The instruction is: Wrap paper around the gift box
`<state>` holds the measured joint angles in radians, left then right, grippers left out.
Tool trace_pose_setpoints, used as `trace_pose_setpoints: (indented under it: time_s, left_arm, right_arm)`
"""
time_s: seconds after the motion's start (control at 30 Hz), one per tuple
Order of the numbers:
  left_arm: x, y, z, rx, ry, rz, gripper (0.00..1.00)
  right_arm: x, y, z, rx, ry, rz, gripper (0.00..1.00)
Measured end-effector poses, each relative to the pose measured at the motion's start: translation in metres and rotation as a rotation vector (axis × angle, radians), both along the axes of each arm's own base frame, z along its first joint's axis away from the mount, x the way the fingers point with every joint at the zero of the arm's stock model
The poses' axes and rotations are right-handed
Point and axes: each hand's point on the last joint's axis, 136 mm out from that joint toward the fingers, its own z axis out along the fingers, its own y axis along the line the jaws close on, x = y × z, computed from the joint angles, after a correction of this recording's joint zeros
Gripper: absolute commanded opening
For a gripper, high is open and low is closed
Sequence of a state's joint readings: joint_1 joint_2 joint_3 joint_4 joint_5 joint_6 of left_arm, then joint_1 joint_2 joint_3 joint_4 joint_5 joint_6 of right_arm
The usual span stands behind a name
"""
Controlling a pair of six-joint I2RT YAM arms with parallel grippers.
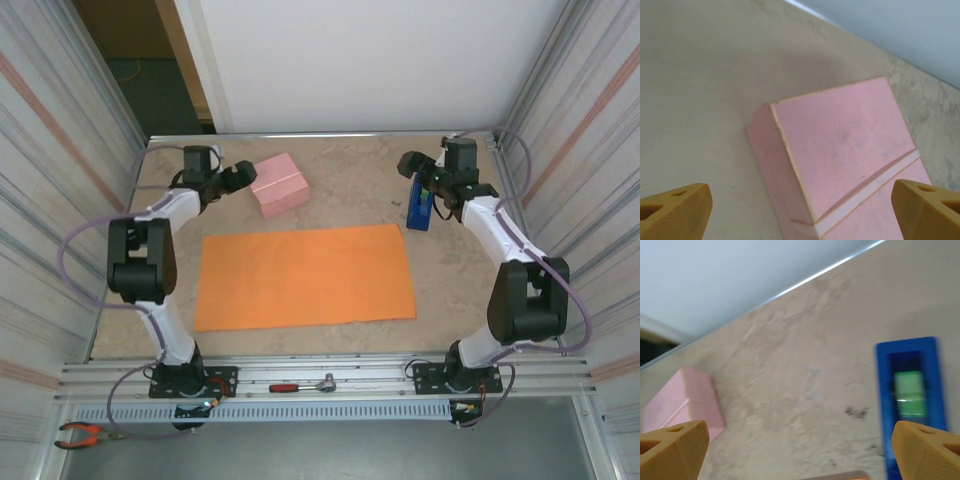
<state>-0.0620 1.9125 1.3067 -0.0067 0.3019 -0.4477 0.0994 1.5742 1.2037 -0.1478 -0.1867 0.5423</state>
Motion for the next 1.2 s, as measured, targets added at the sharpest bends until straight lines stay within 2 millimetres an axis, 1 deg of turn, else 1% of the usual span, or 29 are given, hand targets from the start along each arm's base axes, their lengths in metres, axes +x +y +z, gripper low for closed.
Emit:
trace_pose_setpoints:
  time_s: [0.07,0.13,0.27,0.37,0.47,0.53,0.63,0.7,0.73,0.8,0.93,0.97,1.07,1.13,1.2]
  left_arm:
    - [0.008,-0.013,-0.013,-0.02,0.048,-0.026,0.92]
    - [0.019,-0.025,-0.02,-0.034,0.071,-0.05,0.92]
    - [0.046,-0.048,-0.026,-0.064,0.088,-0.11,0.9]
    - [0.063,-0.066,-0.027,-0.09,0.082,-0.183,0.88]
    - [0.065,-0.091,-0.03,-0.113,0.085,-0.273,0.88]
    - [0.057,-0.108,-0.031,-0.116,0.096,-0.326,0.88]
    - [0.044,-0.124,-0.03,-0.117,0.102,-0.367,0.88]
    - [0.03,-0.124,-0.031,-0.123,0.113,-0.366,0.89]
    - [0.023,-0.12,-0.031,-0.13,0.12,-0.356,0.89]
    - [0.016,-0.108,-0.03,-0.146,0.13,-0.325,0.89]
    - [0.02,-0.087,-0.027,-0.181,0.123,-0.282,0.89]
    - [0.021,-0.085,-0.026,-0.186,0.122,-0.277,0.89]
    - [0.021,-0.09,-0.023,-0.211,0.117,-0.292,0.9]
    - [0.019,-0.1,-0.025,-0.229,0.125,-0.315,0.9]
    - [0.015,-0.111,-0.031,-0.238,0.141,-0.337,0.89]
  right_arm:
    - [0.006,0.02,-0.009,0.039,0.04,0.077,0.89]
    - [0.008,0.037,-0.02,0.069,0.081,0.138,0.87]
    - [0.004,0.071,-0.041,0.11,0.156,0.239,0.86]
    - [0.002,0.09,-0.05,0.123,0.19,0.288,0.85]
    - [0.009,0.107,-0.053,0.133,0.198,0.326,0.84]
    - [0.02,0.115,-0.054,0.135,0.197,0.338,0.83]
    - [0.04,0.125,-0.059,0.14,0.196,0.346,0.83]
    - [0.052,0.131,-0.064,0.147,0.201,0.349,0.83]
    - [0.057,0.135,-0.068,0.154,0.208,0.351,0.83]
    - [0.064,0.145,-0.075,0.162,0.22,0.362,0.83]
    - [0.068,0.168,-0.092,0.17,0.254,0.391,0.84]
    - [0.069,0.172,-0.095,0.174,0.26,0.392,0.83]
    - [0.068,0.184,-0.106,0.18,0.283,0.405,0.84]
    - [0.067,0.188,-0.113,0.191,0.304,0.403,0.83]
    - [0.067,0.19,-0.119,0.199,0.317,0.404,0.82]
